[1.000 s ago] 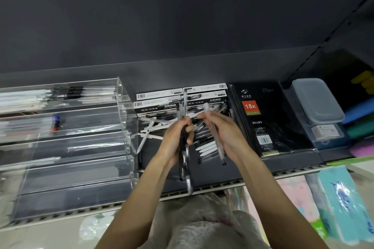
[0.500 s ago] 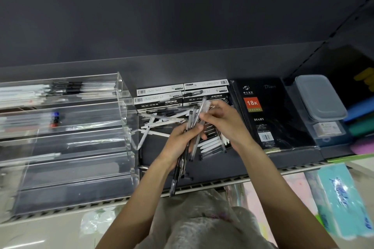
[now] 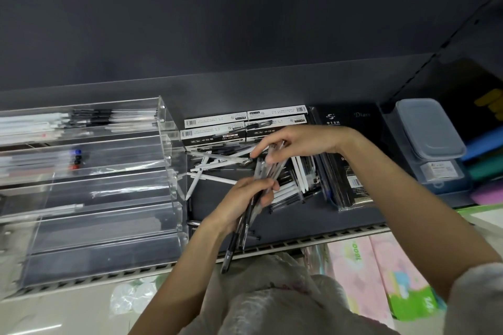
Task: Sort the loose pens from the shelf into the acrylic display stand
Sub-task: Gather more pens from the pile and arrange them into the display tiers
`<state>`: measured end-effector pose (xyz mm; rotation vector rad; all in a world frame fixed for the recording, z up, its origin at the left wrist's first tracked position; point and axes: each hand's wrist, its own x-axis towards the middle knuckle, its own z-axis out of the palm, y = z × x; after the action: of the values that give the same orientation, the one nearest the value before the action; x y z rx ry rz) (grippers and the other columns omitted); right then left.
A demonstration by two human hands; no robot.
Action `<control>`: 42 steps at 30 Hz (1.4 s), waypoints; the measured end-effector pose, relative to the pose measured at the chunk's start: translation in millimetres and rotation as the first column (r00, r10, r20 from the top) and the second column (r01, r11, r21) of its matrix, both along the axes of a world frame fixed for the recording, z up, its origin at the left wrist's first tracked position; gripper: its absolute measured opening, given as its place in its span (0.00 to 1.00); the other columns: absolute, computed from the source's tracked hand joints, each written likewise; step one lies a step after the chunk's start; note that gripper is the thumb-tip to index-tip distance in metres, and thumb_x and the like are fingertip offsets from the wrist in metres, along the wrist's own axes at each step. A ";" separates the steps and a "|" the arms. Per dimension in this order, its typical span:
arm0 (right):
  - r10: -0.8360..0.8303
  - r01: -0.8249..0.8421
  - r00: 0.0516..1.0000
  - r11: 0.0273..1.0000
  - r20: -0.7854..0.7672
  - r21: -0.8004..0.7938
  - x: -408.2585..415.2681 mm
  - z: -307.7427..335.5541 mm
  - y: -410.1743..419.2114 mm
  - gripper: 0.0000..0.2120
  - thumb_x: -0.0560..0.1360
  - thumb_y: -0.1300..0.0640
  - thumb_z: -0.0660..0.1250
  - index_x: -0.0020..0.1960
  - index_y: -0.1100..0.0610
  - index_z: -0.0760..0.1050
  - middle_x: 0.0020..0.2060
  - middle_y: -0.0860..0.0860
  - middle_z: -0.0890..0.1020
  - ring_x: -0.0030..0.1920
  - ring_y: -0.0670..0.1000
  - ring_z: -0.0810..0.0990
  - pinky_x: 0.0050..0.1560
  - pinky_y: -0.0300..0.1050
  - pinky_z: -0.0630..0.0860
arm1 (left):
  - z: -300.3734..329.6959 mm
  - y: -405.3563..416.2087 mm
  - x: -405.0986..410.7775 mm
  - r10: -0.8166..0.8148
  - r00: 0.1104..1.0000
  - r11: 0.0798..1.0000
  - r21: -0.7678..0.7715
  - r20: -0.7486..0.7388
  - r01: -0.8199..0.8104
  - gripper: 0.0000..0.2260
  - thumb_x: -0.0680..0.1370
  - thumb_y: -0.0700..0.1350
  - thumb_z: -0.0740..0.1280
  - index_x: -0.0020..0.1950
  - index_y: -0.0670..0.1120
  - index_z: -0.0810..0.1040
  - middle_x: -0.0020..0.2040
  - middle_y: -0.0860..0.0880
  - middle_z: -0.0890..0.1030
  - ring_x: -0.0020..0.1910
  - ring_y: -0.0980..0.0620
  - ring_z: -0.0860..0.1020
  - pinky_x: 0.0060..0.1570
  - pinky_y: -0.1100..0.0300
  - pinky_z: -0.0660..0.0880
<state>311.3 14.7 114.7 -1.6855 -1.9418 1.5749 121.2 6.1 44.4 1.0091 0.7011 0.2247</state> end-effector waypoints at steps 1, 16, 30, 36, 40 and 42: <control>0.041 -0.041 0.999 0.999 0.002 0.007 -2.3 0.5 1.2 0.14 0.77 0.52 0.65 0.62 0.49 0.76 0.47 0.30 0.79 0.50 0.33 0.76 0.52 0.28 0.69 | 0.1 -1.5 -0.1 0.000 1.000 0.999 -0.047 0.012 0.001 0.11 0.81 0.42 0.58 0.41 0.43 0.75 0.24 0.52 0.68 0.23 0.57 0.66 0.24 0.68 0.62; -0.084 0.096 0.993 0.984 -0.081 0.149 15.3 3.9 4.9 0.04 0.75 0.58 0.68 0.49 0.56 0.79 0.38 0.51 0.80 0.34 0.45 0.73 0.34 0.34 0.71 | -7.7 -7.9 -6.3 0.007 0.976 0.959 -0.279 0.216 0.054 0.16 0.66 0.44 0.70 0.51 0.42 0.72 0.28 0.53 0.67 0.19 0.60 0.62 0.16 0.70 0.57; -0.675 0.842 0.511 0.518 -0.532 0.150 4.6 -27.6 -44.5 0.04 0.77 0.62 0.63 0.43 0.57 0.72 0.34 0.47 0.77 0.30 0.41 0.72 0.33 0.34 0.70 | -4.2 -2.3 4.1 0.492 0.854 0.855 -0.279 0.169 -0.438 0.09 0.79 0.46 0.59 0.53 0.43 0.76 0.31 0.52 0.71 0.26 0.59 0.69 0.23 0.68 0.67; -0.741 0.983 0.181 0.126 -0.647 0.131 -72.5 -86.7 -65.2 0.02 0.78 0.59 0.64 0.48 0.55 0.71 0.40 0.52 0.77 0.38 0.42 0.75 0.43 0.40 0.73 | 2.8 -2.4 25.1 0.744 0.651 0.636 -0.459 0.150 -0.621 0.10 0.82 0.41 0.56 0.58 0.43 0.75 0.50 0.44 0.82 0.45 0.49 0.84 0.43 0.58 0.81; -0.722 0.959 0.257 0.108 -0.642 0.262 -82.5 -78.3 -69.3 0.03 0.78 0.62 0.64 0.48 0.60 0.70 0.32 0.48 0.77 0.33 0.41 0.75 0.39 0.37 0.72 | -0.7 -5.5 26.0 0.724 0.679 0.652 -0.439 0.120 -0.618 0.09 0.81 0.42 0.60 0.56 0.41 0.77 0.51 0.44 0.82 0.48 0.51 0.81 0.47 0.60 0.81; -0.728 0.934 0.321 0.137 -0.606 0.330 -90.1 -74.2 -71.2 0.03 0.78 0.64 0.63 0.48 0.62 0.69 0.32 0.46 0.79 0.33 0.41 0.76 0.38 0.35 0.73 | -2.7 -6.5 26.5 0.704 0.702 0.672 -0.415 0.102 -0.614 0.12 0.82 0.44 0.59 0.59 0.40 0.76 0.52 0.43 0.82 0.49 0.50 0.82 0.49 0.59 0.80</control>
<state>221.2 -56.5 40.5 -1.5427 -0.7523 0.4962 147.7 -0.4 41.7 0.3205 0.8177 0.8352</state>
